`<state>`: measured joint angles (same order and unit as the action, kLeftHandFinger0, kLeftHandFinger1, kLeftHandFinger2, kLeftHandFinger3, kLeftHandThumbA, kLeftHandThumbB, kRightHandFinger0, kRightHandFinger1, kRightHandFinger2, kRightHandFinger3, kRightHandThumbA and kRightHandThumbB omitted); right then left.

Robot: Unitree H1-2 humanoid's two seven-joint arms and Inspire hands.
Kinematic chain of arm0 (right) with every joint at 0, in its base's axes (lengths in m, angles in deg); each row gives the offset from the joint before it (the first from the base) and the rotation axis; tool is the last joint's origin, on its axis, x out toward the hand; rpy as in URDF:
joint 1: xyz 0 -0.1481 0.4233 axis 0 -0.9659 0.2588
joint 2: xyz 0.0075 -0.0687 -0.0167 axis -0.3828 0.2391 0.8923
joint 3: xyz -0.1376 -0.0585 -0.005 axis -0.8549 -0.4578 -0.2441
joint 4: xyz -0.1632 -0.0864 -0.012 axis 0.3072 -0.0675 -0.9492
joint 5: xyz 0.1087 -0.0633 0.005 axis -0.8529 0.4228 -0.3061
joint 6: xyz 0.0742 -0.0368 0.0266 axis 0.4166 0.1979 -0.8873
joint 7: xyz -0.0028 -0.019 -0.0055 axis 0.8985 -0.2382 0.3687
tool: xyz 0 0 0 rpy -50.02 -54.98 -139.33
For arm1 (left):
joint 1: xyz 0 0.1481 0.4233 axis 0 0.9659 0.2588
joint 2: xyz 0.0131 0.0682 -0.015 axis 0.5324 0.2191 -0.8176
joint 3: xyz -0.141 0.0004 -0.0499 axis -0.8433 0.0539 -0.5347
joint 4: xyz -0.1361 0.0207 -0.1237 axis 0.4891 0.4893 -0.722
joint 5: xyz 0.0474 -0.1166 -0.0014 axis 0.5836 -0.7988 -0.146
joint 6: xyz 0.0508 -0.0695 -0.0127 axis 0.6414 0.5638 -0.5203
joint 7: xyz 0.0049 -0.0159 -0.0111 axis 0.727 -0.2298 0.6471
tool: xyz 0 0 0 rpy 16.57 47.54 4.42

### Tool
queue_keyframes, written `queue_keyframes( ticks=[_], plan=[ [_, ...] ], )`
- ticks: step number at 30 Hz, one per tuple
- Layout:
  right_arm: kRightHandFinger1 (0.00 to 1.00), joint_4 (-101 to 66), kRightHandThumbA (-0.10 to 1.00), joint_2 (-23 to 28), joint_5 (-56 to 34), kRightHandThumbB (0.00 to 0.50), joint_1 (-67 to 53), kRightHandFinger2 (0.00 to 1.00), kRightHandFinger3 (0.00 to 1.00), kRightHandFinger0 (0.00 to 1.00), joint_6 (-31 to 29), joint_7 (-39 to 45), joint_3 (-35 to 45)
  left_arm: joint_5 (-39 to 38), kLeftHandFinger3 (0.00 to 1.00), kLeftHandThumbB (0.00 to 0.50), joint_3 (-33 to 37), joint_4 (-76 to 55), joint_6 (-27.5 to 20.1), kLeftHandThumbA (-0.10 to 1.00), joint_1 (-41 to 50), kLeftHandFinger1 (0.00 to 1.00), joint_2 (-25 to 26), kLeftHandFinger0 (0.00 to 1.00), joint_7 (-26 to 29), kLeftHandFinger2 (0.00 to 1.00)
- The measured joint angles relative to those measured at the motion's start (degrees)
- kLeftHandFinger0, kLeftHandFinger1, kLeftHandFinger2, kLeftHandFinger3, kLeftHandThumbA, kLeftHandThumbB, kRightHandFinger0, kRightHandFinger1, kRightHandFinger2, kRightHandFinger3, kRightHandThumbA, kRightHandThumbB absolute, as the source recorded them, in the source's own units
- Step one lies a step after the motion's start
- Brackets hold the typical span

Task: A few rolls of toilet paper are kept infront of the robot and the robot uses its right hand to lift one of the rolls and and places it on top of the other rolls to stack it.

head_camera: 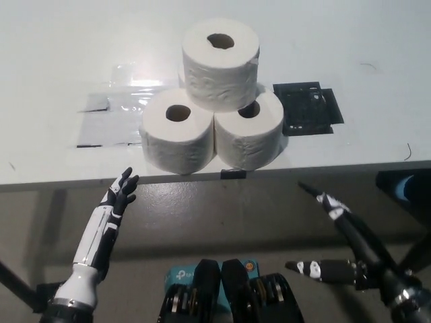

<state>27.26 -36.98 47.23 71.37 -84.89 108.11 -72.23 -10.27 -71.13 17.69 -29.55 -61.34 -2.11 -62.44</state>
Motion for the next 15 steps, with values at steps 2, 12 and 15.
queue_keyframes(
  ticks=[2, 12, 15],
  plan=[
    [1.0, 3.12, 1.0, -0.76, -0.97, 0.209, -0.66, 1.0, 1.0, 1.0, -1.61, -2.06, 0.8, -0.04, 1.0, 0.343, 0.0, 0.01, 0.04, 1.0, -0.01, 1.0, -0.01, 1.0, -0.02, 1.0],
    [1.0, 16.84, 1.0, -4.13, -9.5, 0.191, -1.24, 1.0, 1.0, 1.0, -9.02, -9.99, 5.63, -0.21, 1.0, 0.332, 0.09, 0.0, 0.05, 1.0, 0.66, 1.0, -0.25, 1.0, -0.29, 1.0],
    [1.0, 18.36, 1.0, -4.29, -12.28, 0.195, -1.72, 1.0, 1.0, 1.0, -10.9, -11.47, 6.35, -0.25, 1.0, 0.291, 0.18, -0.11, 0.04, 1.0, 1.13, 1.0, -0.33, 1.0, -0.33, 1.0]
  ],
)
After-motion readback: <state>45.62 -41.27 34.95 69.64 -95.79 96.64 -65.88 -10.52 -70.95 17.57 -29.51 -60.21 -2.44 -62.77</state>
